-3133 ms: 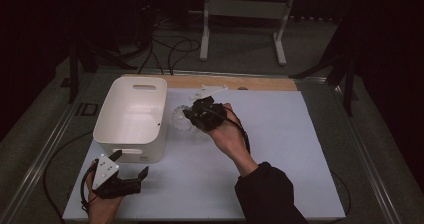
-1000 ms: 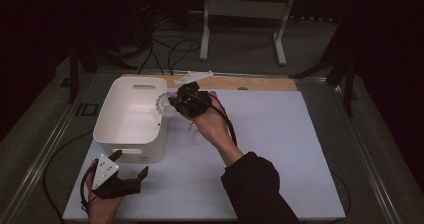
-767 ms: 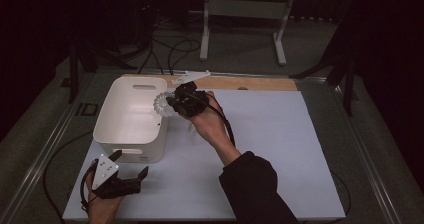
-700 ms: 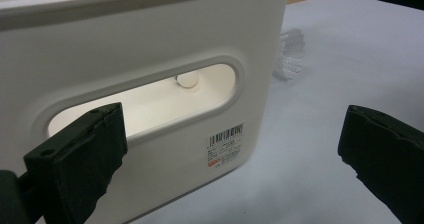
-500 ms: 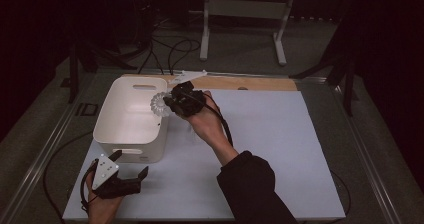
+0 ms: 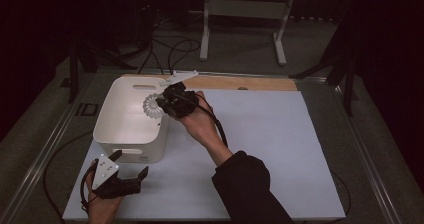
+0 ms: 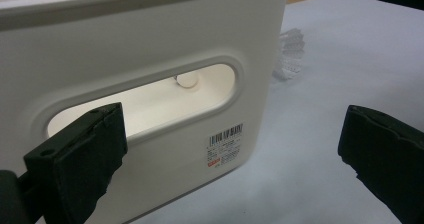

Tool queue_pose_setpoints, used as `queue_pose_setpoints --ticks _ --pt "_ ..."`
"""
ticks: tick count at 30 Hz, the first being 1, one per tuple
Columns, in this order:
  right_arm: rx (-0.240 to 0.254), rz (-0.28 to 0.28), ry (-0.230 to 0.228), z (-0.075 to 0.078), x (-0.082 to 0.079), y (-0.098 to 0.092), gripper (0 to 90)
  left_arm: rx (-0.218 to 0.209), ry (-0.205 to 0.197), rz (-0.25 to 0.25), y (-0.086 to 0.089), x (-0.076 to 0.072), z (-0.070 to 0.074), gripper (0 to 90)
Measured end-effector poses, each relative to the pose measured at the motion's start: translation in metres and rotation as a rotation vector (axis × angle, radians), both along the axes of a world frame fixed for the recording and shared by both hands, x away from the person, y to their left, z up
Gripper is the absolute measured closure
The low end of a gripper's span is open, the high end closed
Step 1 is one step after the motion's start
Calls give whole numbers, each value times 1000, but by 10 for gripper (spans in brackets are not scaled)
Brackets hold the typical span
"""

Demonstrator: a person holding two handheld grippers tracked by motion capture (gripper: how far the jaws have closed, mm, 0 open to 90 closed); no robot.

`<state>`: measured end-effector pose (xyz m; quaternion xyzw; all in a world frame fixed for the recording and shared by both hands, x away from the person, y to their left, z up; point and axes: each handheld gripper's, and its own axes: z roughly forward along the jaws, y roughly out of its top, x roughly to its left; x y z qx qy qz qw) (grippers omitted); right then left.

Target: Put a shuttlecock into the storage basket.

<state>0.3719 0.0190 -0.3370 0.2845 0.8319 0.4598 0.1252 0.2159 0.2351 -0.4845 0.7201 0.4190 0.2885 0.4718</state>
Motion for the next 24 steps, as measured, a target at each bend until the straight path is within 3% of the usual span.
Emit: queue_pose_setpoints --ticks 5,6,9,11,17,24 --pt "3 11 -4 1 -2 6 859 4 2 -2 1 0 0 0" --pt "14 25 1 2 -3 7 823 4 2 -2 0 0 0 0" --pt "55 66 33 2 -2 8 473 2 0 -3 0 0 0 0" --pt "43 59 37 3 -2 9 280 4 1 -2 0 0 0 0" --pt "3 -1 -5 2 -1 2 166 0 0 -2 0 0 0 0" --pt "-40 -36 -28 -5 2 -11 132 8 1 -5 0 0 0 0"
